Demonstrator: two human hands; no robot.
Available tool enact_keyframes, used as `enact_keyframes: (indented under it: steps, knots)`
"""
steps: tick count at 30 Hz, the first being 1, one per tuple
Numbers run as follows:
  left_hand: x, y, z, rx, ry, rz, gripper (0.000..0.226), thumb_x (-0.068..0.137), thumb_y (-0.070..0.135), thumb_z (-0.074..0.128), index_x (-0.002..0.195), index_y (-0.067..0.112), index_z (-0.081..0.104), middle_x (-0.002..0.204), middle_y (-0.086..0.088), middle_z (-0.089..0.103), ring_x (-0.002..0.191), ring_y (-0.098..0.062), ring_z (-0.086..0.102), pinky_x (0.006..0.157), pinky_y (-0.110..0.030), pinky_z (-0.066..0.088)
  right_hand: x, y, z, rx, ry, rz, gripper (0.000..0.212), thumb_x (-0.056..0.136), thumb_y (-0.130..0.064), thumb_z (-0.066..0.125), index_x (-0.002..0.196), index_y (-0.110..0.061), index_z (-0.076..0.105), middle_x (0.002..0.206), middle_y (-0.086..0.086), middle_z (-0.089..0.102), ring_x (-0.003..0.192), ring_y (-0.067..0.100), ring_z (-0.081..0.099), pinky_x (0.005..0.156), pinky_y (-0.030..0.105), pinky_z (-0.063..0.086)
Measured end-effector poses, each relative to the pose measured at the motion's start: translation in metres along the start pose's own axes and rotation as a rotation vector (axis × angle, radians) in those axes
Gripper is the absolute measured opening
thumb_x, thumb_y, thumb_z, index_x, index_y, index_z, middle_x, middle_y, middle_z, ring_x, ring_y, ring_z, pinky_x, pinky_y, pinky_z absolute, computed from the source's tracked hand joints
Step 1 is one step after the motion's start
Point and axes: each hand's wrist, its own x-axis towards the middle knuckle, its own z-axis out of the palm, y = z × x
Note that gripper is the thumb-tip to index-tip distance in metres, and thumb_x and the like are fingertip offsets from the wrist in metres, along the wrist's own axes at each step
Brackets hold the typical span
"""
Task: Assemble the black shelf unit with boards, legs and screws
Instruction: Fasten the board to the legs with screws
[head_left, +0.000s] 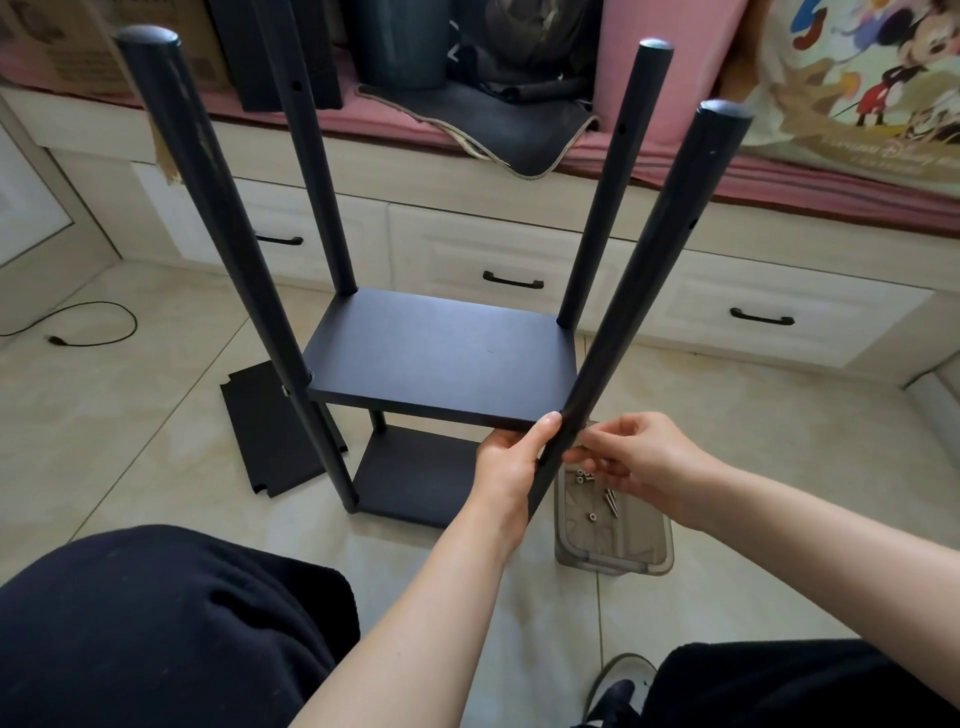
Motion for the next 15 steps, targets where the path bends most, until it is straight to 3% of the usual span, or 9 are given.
enact_keyframes:
  steps: [4, 8, 11, 15]
  knots:
    - [-0.0004, 0.0005, -0.0001, 0.02, 0.002, -0.006, 0.015, 0.093, 0.023, 0.072, 0.102, 0.012, 0.074, 0.095, -0.002, 0.079, 0.087, -0.012, 0.075, 0.069, -0.017, 0.055, 0.0008, 0.0012, 0.0009, -0.156, 0.043, -0.124, 0.016, 0.093, -0.015, 0.068, 0.095, -0.002, 0.058, 0.079, 0.012, 0.076, 0.06, 0.011, 0.066, 0.073, 0.032, 0.056]
    - [0.0, -0.0002, -0.0008, 0.027, -0.004, -0.002, 0.014, 0.094, 0.024, 0.071, 0.102, 0.013, 0.074, 0.097, -0.003, 0.079, 0.092, -0.017, 0.075, 0.073, -0.02, 0.056, -0.0014, -0.0009, -0.0011, -0.27, 0.015, -0.165, 0.02, 0.085, -0.013, 0.076, 0.091, -0.006, 0.057, 0.081, 0.01, 0.077, 0.076, 0.022, 0.071, 0.088, 0.044, 0.057]
    - [0.0009, -0.0017, -0.0005, 0.037, -0.003, 0.005, 0.016, 0.094, 0.024, 0.071, 0.101, 0.012, 0.075, 0.099, -0.007, 0.078, 0.098, -0.023, 0.074, 0.084, -0.026, 0.057, -0.0013, -0.0023, -0.0045, -0.344, 0.019, -0.202, 0.02, 0.082, -0.007, 0.076, 0.088, -0.006, 0.057, 0.081, 0.013, 0.076, 0.083, 0.031, 0.073, 0.09, 0.052, 0.056]
    - [0.0027, -0.0036, -0.0014, 0.044, -0.003, 0.009, 0.015, 0.093, 0.024, 0.071, 0.1, 0.012, 0.076, 0.099, -0.008, 0.078, 0.101, -0.026, 0.073, 0.093, -0.032, 0.056, 0.0023, -0.0001, -0.0054, -0.381, 0.03, -0.25, 0.018, 0.083, -0.005, 0.074, 0.086, -0.006, 0.057, 0.078, 0.013, 0.076, 0.08, 0.031, 0.074, 0.087, 0.055, 0.056]
